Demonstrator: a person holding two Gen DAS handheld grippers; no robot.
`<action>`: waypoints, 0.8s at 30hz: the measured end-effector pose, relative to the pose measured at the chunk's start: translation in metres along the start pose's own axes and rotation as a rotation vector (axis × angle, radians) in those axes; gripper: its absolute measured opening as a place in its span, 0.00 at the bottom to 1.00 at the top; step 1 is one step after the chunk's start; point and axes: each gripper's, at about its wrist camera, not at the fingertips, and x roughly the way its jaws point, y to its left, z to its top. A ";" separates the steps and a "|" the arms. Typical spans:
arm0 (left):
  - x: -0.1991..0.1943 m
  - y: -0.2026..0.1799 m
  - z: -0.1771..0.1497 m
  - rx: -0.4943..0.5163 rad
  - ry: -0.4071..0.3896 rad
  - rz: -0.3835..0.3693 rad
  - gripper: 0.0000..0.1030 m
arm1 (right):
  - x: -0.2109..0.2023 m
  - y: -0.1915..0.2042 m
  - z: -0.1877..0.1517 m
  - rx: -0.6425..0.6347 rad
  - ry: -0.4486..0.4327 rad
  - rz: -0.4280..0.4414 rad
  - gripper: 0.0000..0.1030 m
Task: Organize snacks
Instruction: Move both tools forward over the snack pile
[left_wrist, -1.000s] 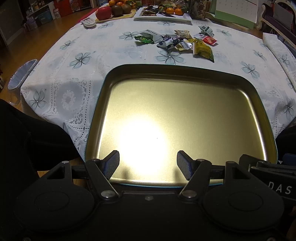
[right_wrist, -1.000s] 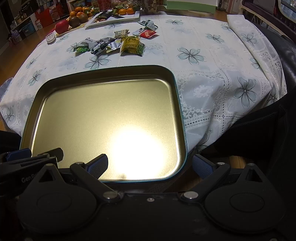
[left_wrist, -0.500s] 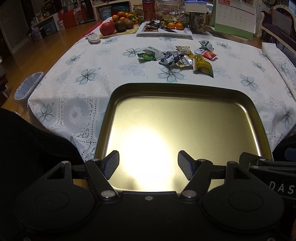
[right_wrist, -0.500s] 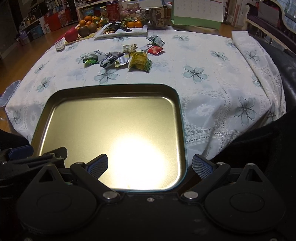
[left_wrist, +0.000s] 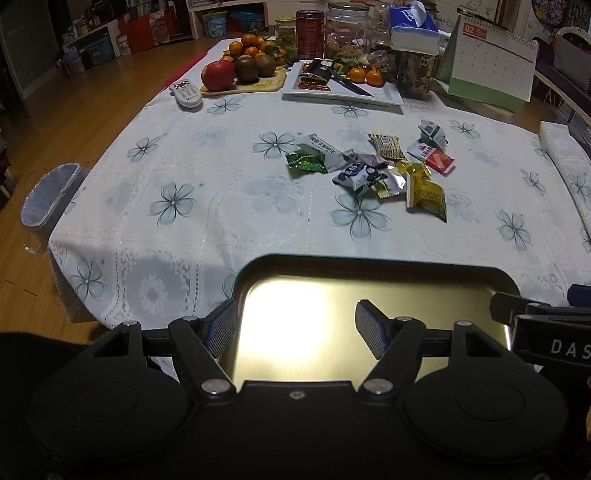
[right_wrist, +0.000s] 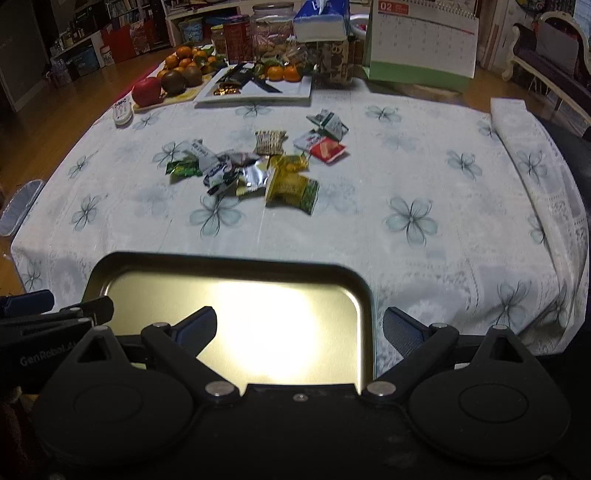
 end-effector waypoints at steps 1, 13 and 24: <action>0.005 0.001 0.009 0.000 0.011 -0.007 0.69 | 0.004 -0.001 0.009 0.007 0.012 0.008 0.98; 0.072 0.010 0.108 -0.015 0.120 -0.066 0.69 | 0.102 -0.034 0.100 0.220 0.279 0.037 0.85; 0.148 0.024 0.173 -0.107 0.222 -0.033 0.68 | 0.165 -0.042 0.158 0.277 0.358 -0.004 0.84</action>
